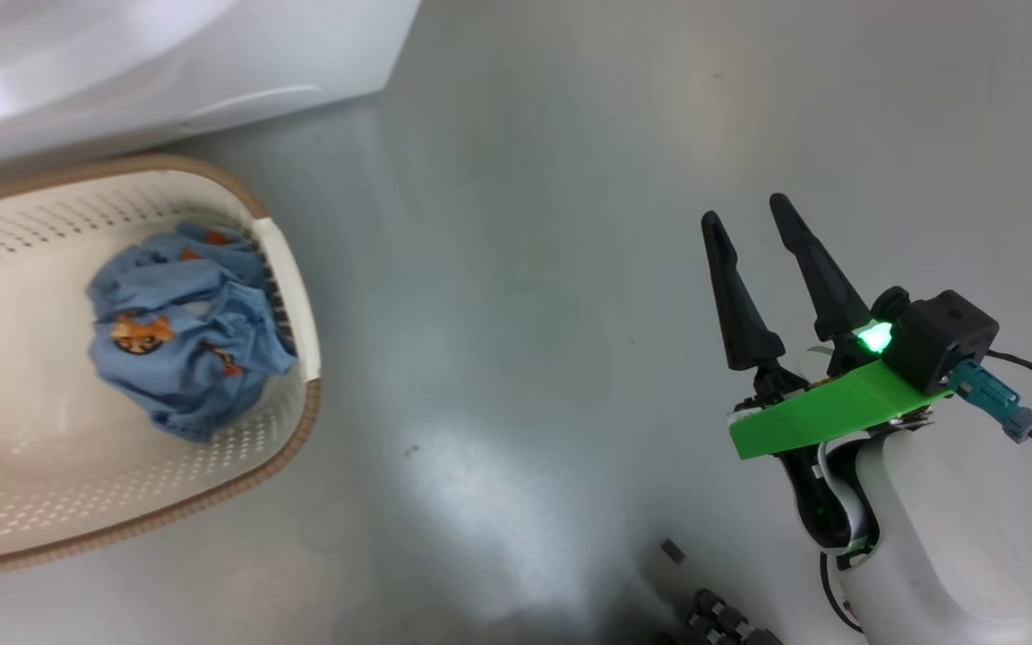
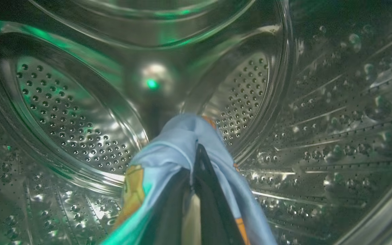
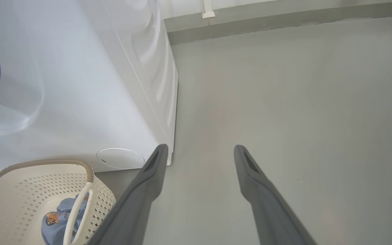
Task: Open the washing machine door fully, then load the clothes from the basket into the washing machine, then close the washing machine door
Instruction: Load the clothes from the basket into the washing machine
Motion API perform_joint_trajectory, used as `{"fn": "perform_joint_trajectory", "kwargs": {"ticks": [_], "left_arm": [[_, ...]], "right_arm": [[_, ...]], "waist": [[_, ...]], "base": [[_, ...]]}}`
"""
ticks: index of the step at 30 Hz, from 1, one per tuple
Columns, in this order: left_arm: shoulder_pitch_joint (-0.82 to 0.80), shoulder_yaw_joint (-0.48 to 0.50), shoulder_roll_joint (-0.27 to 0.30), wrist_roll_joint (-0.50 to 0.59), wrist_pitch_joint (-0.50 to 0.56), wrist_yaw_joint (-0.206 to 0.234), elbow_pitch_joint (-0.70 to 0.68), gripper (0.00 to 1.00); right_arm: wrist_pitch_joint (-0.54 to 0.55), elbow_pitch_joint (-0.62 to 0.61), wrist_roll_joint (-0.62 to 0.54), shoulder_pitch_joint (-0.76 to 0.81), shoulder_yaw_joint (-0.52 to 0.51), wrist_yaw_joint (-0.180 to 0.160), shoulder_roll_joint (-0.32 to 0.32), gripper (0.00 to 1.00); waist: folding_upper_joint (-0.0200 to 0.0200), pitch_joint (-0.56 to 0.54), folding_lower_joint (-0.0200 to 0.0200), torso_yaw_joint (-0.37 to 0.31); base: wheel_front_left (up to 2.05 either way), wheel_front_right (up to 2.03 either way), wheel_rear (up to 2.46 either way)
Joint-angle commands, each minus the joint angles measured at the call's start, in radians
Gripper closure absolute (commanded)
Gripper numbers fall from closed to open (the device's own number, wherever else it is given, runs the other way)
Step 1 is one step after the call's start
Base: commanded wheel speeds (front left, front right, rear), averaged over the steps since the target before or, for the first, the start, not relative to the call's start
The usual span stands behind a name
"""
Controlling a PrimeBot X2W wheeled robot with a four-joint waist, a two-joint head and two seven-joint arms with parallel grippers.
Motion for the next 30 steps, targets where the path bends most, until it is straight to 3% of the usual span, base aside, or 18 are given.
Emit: {"fn": "perform_joint_trajectory", "kwargs": {"ticks": [1, 6, 7, 8, 12, 18, 23, 30], "left_arm": [[-0.027, 0.022, 0.055, -0.008, -0.01, -0.002, -0.038, 1.0], [-0.021, 0.06, 0.067, 0.001, -0.016, -0.002, -0.056, 1.0], [-0.013, 0.057, 0.063, -0.003, -0.012, -0.002, -0.021, 0.89], [-0.008, 0.051, 0.058, -0.007, 0.014, -0.002, 0.019, 0.02], [-0.019, -0.008, 0.053, 0.016, 0.131, -0.002, 0.132, 0.0], [-0.03, -0.038, 0.035, 0.004, 0.193, -0.002, 0.213, 0.0], [0.015, -0.05, 0.021, -0.02, 0.133, -0.002, 0.229, 0.0], [0.178, -0.065, -0.042, -0.065, 0.006, -0.002, 0.214, 0.0]], "right_arm": [[-0.008, -0.023, -0.003, 0.009, 0.015, 0.004, 0.001, 0.0], [-0.008, -0.024, -0.001, 0.002, 0.018, 0.004, 0.008, 0.0], [-0.008, -0.022, 0.0, 0.001, 0.019, 0.004, 0.009, 0.0], [-0.008, -0.021, 0.0, 0.001, 0.019, 0.004, 0.01, 0.0], [-0.008, -0.016, 0.0, -0.001, 0.018, 0.004, 0.012, 0.0], [-0.008, -0.008, 0.005, -0.007, 0.019, 0.004, 0.013, 0.0], [-0.008, 0.003, 0.009, -0.006, 0.017, 0.004, 0.014, 0.0], [-0.008, 0.03, 0.007, 0.006, 0.015, 0.004, 0.012, 0.0]], "waist": [[-0.0001, 0.033, -0.0001, -0.03], [-0.0001, 0.038, -0.0001, -0.031], [-0.0001, 0.036, -0.0001, -0.03], [-0.0001, 0.034, -0.0001, -0.029], [-0.0001, 0.028, -0.0001, -0.025], [-0.0001, -0.004, -0.0001, -0.018], [-0.0001, -0.056, -0.0001, -0.008], [-0.0001, -0.17, -0.0001, 0.043]], "base": [[0.0, 0.0, 0.0], [0.0, 0.0, 0.0], [0.0, 0.0, 0.0], [0.0, 0.0, 0.0], [0.0, 0.0, 0.0], [0.0, 0.0, 0.0], [0.0, 0.0, 0.0], [0.0, 0.0, 0.0]]}}
